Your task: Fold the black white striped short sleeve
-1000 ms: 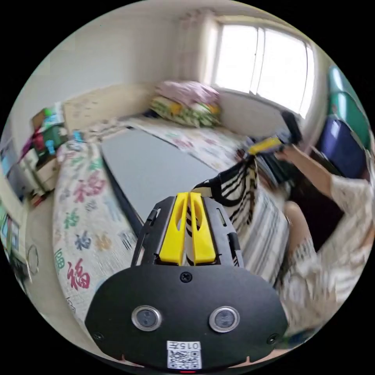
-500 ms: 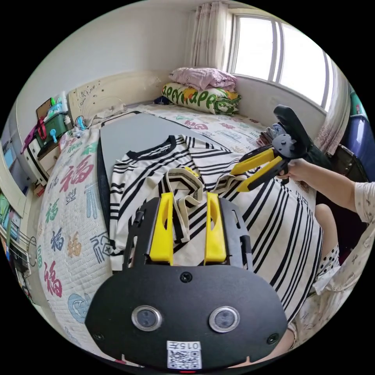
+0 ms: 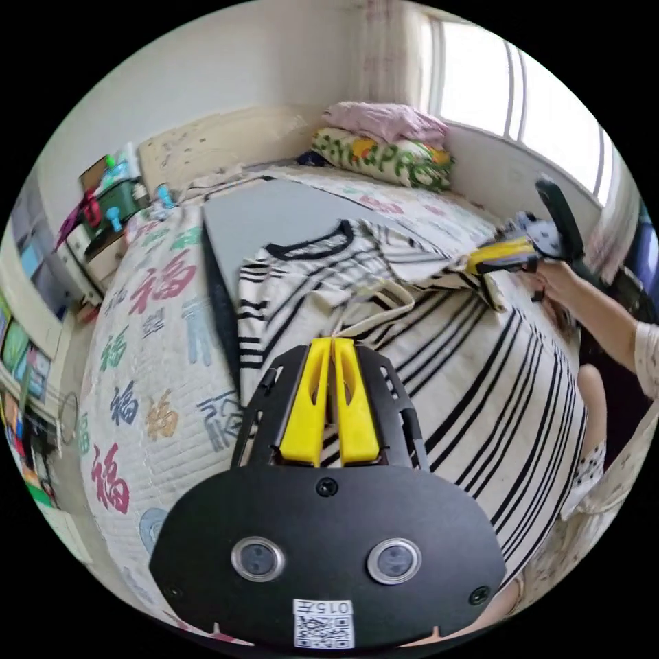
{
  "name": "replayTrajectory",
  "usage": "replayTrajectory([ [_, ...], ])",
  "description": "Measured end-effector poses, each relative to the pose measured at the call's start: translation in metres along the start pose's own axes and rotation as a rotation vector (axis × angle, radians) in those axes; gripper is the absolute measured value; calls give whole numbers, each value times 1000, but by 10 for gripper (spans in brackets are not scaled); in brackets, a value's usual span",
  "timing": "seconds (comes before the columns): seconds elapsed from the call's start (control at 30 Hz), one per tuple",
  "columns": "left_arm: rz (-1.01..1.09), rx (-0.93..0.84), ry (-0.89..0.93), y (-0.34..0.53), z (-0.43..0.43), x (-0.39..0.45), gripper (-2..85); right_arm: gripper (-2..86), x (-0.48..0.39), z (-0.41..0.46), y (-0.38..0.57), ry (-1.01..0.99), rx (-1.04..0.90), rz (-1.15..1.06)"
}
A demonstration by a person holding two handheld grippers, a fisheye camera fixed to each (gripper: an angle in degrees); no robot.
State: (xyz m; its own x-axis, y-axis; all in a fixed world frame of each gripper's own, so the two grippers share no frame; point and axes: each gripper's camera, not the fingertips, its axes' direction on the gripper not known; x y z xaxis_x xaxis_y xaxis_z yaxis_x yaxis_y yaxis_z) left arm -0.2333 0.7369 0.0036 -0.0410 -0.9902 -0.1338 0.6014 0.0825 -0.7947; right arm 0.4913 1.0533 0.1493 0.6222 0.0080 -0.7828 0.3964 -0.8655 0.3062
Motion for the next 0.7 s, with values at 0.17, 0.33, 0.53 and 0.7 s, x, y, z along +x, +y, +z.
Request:
replayTrajectory([
  [0.17, -508, 172, -272, 92, -77, -164, 83, 50, 188, -58, 21, 252, 88, 605],
  [0.33, -423, 92, -92, 171, -91, -164, 107, 81, 224, -78, 82, -123, 97, 648],
  [0.53, -408, -76, 175, 311, -98, -101, 124, 95, 163, -98, 192, -416, -40, 513],
  [0.7, -554, -85, 212, 430, -156, -63, 135, 107, 126, -155, 277, -440, -82, 536],
])
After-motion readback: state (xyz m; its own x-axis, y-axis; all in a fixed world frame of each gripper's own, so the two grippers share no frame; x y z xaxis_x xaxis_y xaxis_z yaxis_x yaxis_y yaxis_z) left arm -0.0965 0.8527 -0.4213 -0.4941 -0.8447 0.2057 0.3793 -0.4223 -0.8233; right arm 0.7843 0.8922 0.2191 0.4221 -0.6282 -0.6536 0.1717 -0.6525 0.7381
